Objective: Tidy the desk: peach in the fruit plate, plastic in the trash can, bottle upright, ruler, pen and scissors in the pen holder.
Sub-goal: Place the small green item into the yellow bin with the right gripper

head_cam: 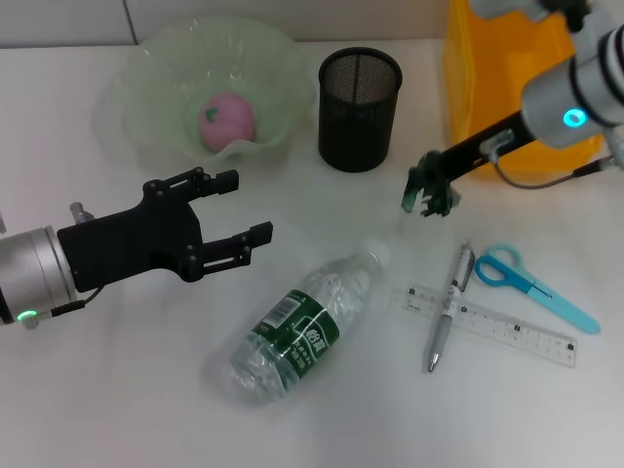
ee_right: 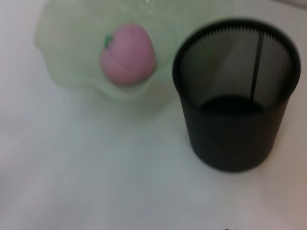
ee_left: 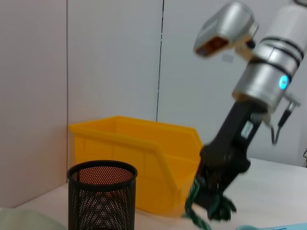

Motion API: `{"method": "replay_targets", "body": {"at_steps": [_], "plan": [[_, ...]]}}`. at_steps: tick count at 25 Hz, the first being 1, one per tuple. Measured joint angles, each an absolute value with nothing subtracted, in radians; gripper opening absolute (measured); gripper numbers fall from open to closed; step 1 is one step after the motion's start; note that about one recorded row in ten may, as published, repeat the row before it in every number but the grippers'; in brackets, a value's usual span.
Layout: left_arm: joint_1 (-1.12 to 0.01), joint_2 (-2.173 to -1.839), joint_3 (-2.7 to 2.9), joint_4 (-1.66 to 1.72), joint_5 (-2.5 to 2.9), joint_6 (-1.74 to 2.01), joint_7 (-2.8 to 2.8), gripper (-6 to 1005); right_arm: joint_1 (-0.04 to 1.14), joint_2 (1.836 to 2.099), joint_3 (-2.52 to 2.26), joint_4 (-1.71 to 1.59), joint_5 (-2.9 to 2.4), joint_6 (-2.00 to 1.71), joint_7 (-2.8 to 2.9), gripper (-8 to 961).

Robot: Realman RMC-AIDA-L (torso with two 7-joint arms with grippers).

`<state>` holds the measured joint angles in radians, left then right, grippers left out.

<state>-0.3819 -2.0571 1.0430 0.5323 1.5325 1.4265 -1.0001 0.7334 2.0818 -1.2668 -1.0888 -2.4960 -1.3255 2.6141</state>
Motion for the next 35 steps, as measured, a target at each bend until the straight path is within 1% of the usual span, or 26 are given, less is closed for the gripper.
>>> {"method": "replay_targets", "body": {"at_steps": [7, 10, 13, 15, 22, 27, 35], "plan": [[-0.382, -2.058, 1.043, 0.532, 1.532, 1.425, -1.0, 764, 0.651, 2.077, -1.112, -1.405, -2.45, -1.44, 2.613, 178], [-0.384, -2.059, 1.043, 0.532, 1.533, 1.425, -1.0, 762, 0.633, 2.066, -1.033, -1.451, -2.457, -1.401, 2.585, 190], [-0.386, -2.06, 1.044, 0.532, 1.532, 1.425, -1.0, 760, 0.627, 2.047, -0.966, -1.421, -2.465, -1.331, 2.564, 201], [-0.386, -2.06, 1.045, 0.532, 1.532, 1.425, -1.0, 759, 0.625, 2.042, -0.947, -1.38, -2.467, -1.28, 2.545, 209], [-0.388, -2.061, 1.045, 0.532, 1.532, 1.425, -1.0, 755, 0.649, 2.042, -0.946, -1.178, -2.475, -1.072, 2.501, 237], [-0.388, -2.062, 1.045, 0.532, 1.532, 1.429, -1.0, 752, 0.68, 2.037, -0.948, -1.06, -2.485, -1.003, 2.499, 256], [-0.388, -2.062, 1.045, 0.532, 1.532, 1.434, -1.0, 747, 0.674, 2.039, -0.938, -1.063, -2.489, -1.006, 2.498, 431]]}}
